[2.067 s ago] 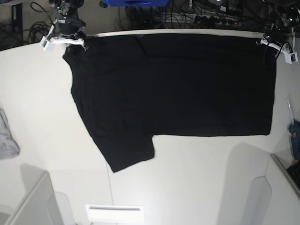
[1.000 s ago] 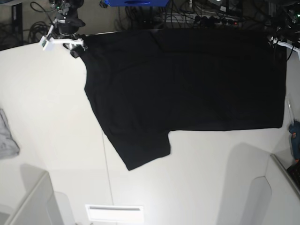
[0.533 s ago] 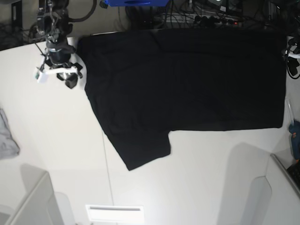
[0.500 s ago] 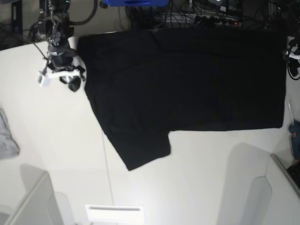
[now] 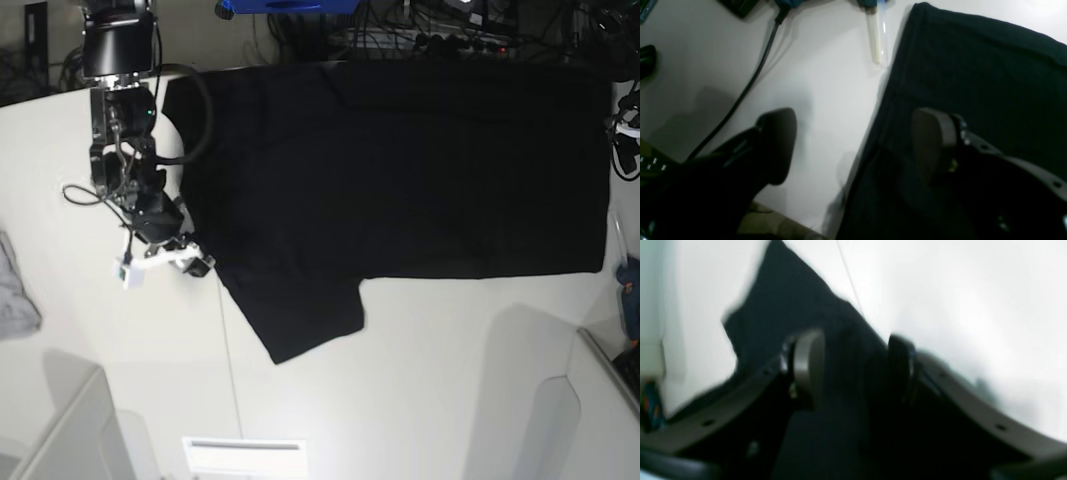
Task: Fold the T-shirt properly
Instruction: 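Release the shirt and move the right gripper to the sleeve side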
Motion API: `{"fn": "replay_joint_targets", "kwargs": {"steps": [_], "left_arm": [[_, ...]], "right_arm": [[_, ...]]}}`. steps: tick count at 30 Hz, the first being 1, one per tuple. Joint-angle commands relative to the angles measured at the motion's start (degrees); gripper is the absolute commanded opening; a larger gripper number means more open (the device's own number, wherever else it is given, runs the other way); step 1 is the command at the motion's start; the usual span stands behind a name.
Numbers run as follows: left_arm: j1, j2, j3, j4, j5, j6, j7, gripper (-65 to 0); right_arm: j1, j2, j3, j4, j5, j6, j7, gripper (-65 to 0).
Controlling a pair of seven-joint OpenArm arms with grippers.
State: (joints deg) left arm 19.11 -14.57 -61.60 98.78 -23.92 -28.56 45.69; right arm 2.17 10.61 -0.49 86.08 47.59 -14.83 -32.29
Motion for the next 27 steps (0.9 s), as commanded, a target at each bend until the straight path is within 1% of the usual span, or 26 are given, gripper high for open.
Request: {"fn": "replay_joint_targets", "kwargs": {"steps": [1,3,4,8,9,12,19,21,22,24,27], "left_arm": [[0.18,-1.12,-0.51,-0.36,-0.39,0.29,-1.16,-13.5],[0.18,-1.39,-0.59,-1.86,-0.39,0.29,-1.25,-13.5],[0.18,-2.09,-0.33,-2.47,-0.39,0.29,-1.25,-13.5],[0.27,-2.71,-0.77,-4.94,-0.39,0.29,-1.25,-13.5],[0.27,-2.71,-0.77,-5.11,-0.39,0.29,-1.25,-13.5],[0.71,-2.71,-0.77,-4.67,-0.39,0.38,-1.25,-13.5],[0.80,-2.71,-0.95,-4.85,-0.30,0.47,-1.25,-13.5],[0.80,-2.71,-0.95,-4.76,-0.30,0.47,-1.25,-13.5],[0.80,-2.71,-0.95,-4.67,-0.30,0.47,-1.25,-13.5],[0.80,-2.71,-0.95,-4.67,-0.30,0.47,-1.25,-13.5],[0.80,-2.71,-0.95,-4.67,-0.30,0.47,-1.25,-13.5]], "right_arm": [[2.88,0.60,-0.70,-0.68,0.36,0.37,-0.10,-29.7],[5.96,1.39,-2.37,-3.49,0.36,0.37,-1.07,-25.1],[7.45,1.65,-3.51,-4.98,0.36,0.37,-1.16,-23.6],[13.34,2.62,-7.73,-10.61,0.36,0.46,-1.24,-21.6],[14.75,2.62,-8.70,-12.37,0.36,0.98,-1.07,-21.6],[19.32,2.53,-10.45,-19.40,0.36,5.47,-0.98,-21.9],[26.18,2.18,-10.54,-31.71,-0.16,13.12,-0.89,-22.2],[27.23,2.00,-10.54,-34.26,-1.92,14.26,-0.89,-22.2],[27.41,1.30,-10.54,-35.40,-2.80,15.31,-0.89,-22.2],[27.76,0.16,-10.54,-36.55,-4.82,18.57,-0.98,-22.4],[27.76,-1.34,-10.45,-36.63,-8.25,21.12,-1.33,-22.4]]}}
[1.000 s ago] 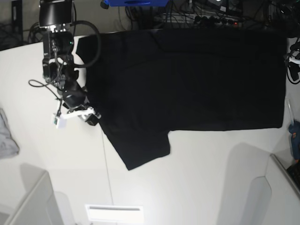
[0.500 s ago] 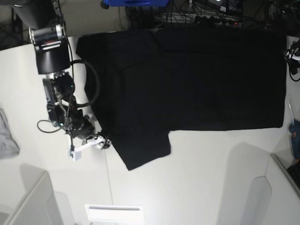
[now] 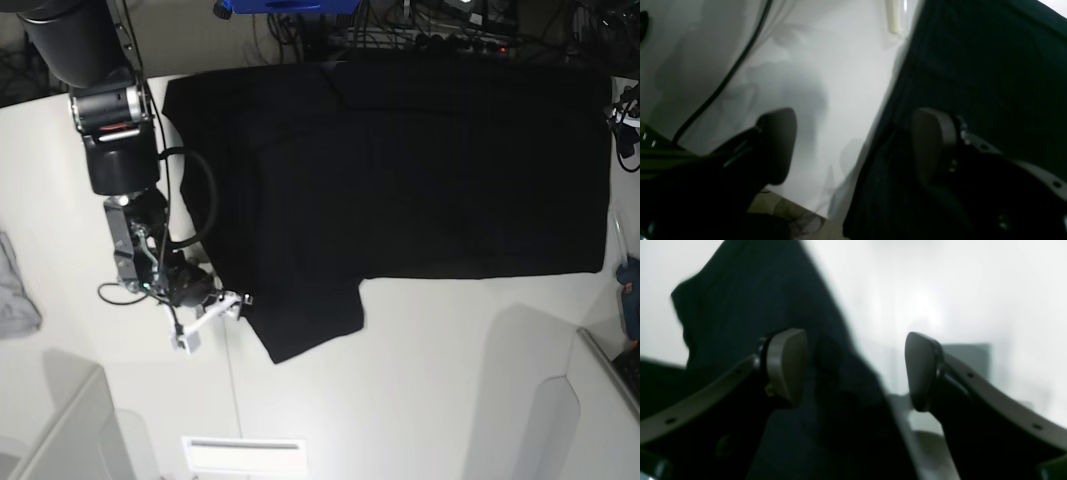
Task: Fold the T-shirt properly
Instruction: 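Release the shirt and move the right gripper to the sleeve side, then grasp the shirt's hem corners with both grippers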
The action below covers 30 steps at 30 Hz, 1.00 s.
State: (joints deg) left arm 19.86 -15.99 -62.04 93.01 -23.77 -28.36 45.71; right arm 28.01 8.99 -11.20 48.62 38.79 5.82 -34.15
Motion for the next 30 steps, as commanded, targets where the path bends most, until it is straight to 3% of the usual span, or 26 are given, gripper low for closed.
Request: {"fn": "replay_joint_targets", "kwargs": {"steps": [1,9,16,19,24,30], "left_arm": [[0.06,-1.29,-0.51,1.10,-0.45,0.27,-1.27,-13.5],[0.06,-1.29,-0.51,1.01,-0.36,0.27,-1.27,-13.5],[-2.49,-1.29,0.11,0.83,6.76,0.10,-1.36,-13.5],[-6.01,-2.08,0.28,-0.13,9.48,0.10,-1.10,-13.5],[-12.87,-6.03,6.96,-3.47,15.20,0.10,-1.01,-13.3],[-22.98,-9.46,12.15,-13.41,16.25,0.18,-1.01,-13.3]], "right_arm": [[1.92,-0.33,0.26,0.83,-0.50,0.55,0.44,-22.4],[1.13,-3.15,0.17,0.74,-1.38,0.46,0.88,-23.7],[1.05,-2.62,0.17,0.74,-1.47,0.46,0.96,-48.2],[0.96,-2.62,0.17,0.74,-1.47,0.46,0.96,-65.0],[0.96,-2.62,0.26,0.74,-1.38,0.37,0.96,-65.0],[0.96,-2.62,0.26,0.74,-1.38,0.37,0.96,-65.0]]}}
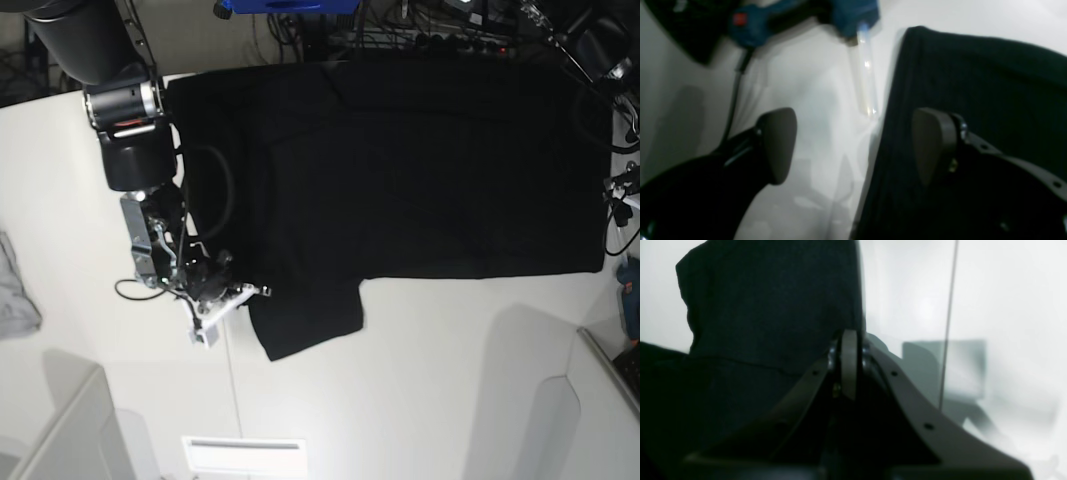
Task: Fold the T-shirt properly
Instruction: 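Grasp the shirt's hem corners with both grippers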
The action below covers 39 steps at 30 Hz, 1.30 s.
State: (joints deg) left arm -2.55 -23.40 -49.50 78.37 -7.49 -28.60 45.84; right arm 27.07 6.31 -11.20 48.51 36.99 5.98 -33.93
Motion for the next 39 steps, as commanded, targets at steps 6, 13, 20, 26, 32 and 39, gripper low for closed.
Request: {"fn": "replay_joint_targets", "kwargs": {"steps": [6,13,20,26,32,39], "left_arm": [[-10.77,-5.04,6.55,-11.86,2.43,0.60,-1.41,-13.3],[-19.92,-4.95,11.47,-20.74,9.90,0.60,-3.25,-13.3],[-25.01,-4.78,13.06,-30.76,13.33,3.85,-8.88,-13.3],[-27.39,-4.78,13.06,-35.69,13.60,4.03,-9.41,-13.3],[-27.21,-4.07,13.06,-36.83,13.86,4.12,-13.71,-13.3],[-27.12,-3.72,13.06,-40.43,13.51,7.98,-14.15,-13.3]], "right_arm": [[1.90,0.07,0.26,1.03,0.41,0.22,0.75,-65.0],[1.55,0.07,0.52,1.20,0.41,0.22,0.75,-65.0],[1.11,0.60,0.61,1.20,0.41,0.22,0.75,-65.0],[0.93,1.30,0.61,1.29,0.41,0.22,0.75,-65.0],[0.84,1.91,0.70,1.29,0.41,0.22,0.75,-65.0],[0.84,2.00,0.70,1.29,0.41,0.22,0.75,-65.0]]}}
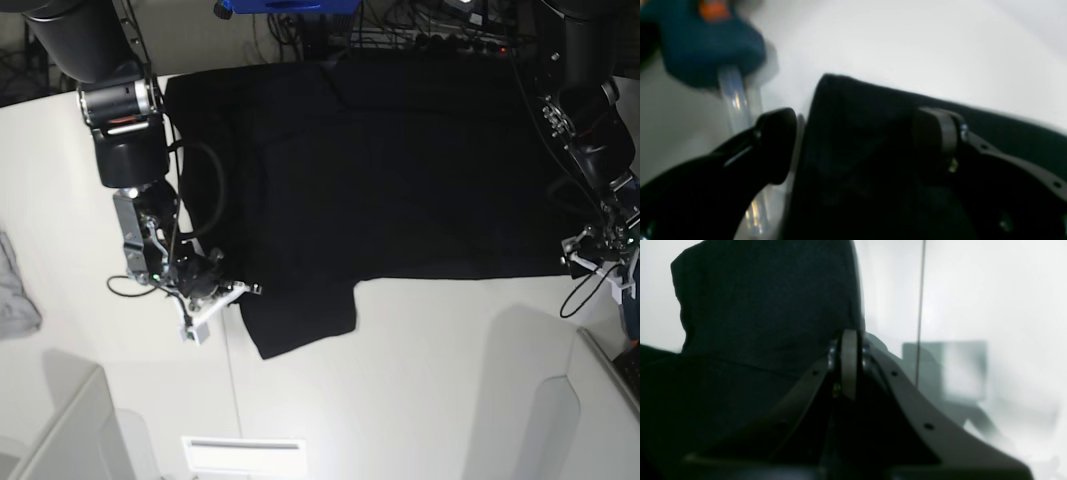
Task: Fold the T-shirt properly
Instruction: 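Grasp the shirt's hem corners with both grippers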
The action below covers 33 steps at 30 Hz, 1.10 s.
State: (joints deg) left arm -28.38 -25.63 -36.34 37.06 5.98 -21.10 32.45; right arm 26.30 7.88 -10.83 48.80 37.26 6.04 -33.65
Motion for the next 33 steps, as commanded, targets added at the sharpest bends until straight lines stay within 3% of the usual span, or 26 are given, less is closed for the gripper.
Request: {"fn": "replay_joint_targets", "kwargs": {"steps": [1,8,10,14,17,19,28,31,33], "left_arm": [[-1.29,-1.41,-0.10,0.88,0.04,0.58,-1.28,-13.3],[-1.11,-0.35,-0.01,-1.67,0.40,0.40,-3.74,-13.5],[-1.20,-0.35,-0.01,-4.40,0.22,0.40,-4.71,-16.8],[-0.94,-0.17,-0.01,-7.92,0.40,0.40,-9.28,-40.6],[-0.94,-0.09,-0.01,-8.44,0.40,0.40,-9.63,-57.6],[-1.03,-0.09,-0.01,-8.27,0.04,0.40,-9.63,-65.0],[-1.38,-0.17,-0.01,-7.83,-0.13,0.05,-9.55,-65.0],[-0.76,-0.09,-0.01,-3.87,-0.13,-2.77,-8.84,-65.0],[0.29,0.09,-0.10,-0.62,-0.31,-3.47,-5.41,-65.0]], "right_arm": [[1.61,0.43,0.32,1.01,0.15,0.15,0.46,-65.0],[1.61,0.34,0.24,1.01,0.15,0.15,0.46,-65.0],[1.61,0.43,0.24,1.01,0.15,0.24,0.46,-65.0],[1.52,0.43,0.24,1.01,0.15,0.24,0.46,-65.0],[1.52,0.52,0.24,1.01,0.15,0.24,0.46,-65.0],[1.52,0.52,0.24,1.01,0.15,0.24,0.46,-65.0],[1.52,0.52,0.24,1.01,0.15,0.15,3.36,-65.0],[1.52,0.52,0.24,1.01,0.15,0.15,3.71,-65.0],[1.52,1.75,0.32,1.01,0.15,0.15,4.59,-65.0]]}}
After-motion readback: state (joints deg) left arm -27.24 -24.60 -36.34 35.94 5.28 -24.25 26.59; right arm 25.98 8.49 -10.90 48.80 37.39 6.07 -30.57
